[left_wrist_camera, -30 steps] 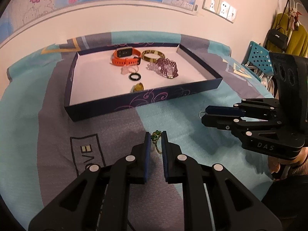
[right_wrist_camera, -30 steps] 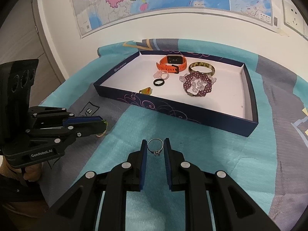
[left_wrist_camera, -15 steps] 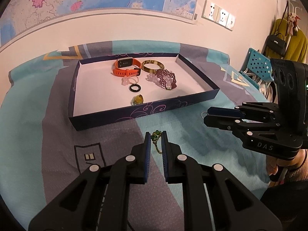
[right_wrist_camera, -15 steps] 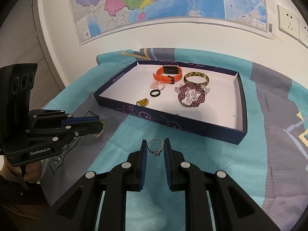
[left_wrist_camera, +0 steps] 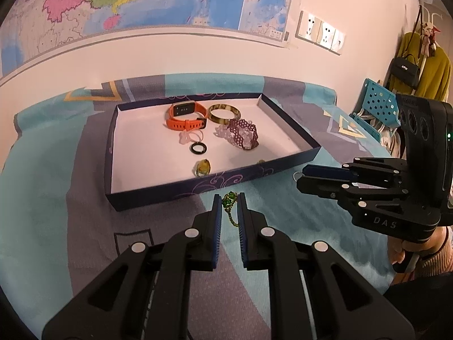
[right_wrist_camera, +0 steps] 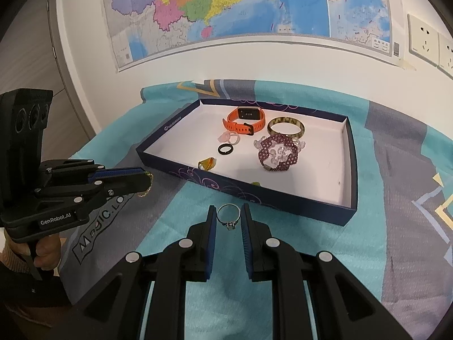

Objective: Organize jewelry
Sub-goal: 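Carry the silver ring and gold ring over the box with both grippers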

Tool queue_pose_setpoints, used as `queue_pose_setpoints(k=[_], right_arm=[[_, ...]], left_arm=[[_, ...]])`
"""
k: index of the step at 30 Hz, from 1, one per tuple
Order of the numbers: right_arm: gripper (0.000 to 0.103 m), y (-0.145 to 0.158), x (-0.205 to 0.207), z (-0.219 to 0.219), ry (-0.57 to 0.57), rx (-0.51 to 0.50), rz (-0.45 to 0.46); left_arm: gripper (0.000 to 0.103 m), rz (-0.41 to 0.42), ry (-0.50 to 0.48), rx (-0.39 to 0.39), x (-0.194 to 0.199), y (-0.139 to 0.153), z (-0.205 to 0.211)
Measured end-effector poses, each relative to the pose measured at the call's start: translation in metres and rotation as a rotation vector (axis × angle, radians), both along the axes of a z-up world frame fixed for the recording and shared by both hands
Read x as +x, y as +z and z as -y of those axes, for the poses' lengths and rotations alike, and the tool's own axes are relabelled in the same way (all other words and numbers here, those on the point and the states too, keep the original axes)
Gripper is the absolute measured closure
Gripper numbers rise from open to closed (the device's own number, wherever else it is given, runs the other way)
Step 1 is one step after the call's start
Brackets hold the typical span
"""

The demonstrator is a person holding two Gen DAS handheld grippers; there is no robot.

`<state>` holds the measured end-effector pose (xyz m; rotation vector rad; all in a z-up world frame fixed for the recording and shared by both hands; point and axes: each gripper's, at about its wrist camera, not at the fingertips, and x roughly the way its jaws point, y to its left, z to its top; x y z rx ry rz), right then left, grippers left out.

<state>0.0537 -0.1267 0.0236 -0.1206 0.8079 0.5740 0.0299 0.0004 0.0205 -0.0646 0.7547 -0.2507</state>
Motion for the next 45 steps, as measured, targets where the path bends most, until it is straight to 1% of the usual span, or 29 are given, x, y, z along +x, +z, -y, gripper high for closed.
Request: queue_pose_setpoints(k=[14,24,37,45], right_arm=[[0.087,0.006,0.01,0.0,-0.003,-0.001,0.021],[0.087,0.011,0.018,-0.003,-0.002,-0.004,0.041],[0.087,0.012,0.028,-0.002,-0.012,-0.001,0.04],[0.087,0.011,0.036,-0.003,-0.018,-0.002,0.039]], left_arm=[[0.091,0.033,-0.003,0.014,0.009,0.01,0.003],[0.091,0.037,0.004,0.014,0.018,0.012,0.002],[0.091,0.042,0.006,0.017,0.029,0.016,0.003],[0.091,0.043,0.005,0.017,0.029,0.016,0.004]])
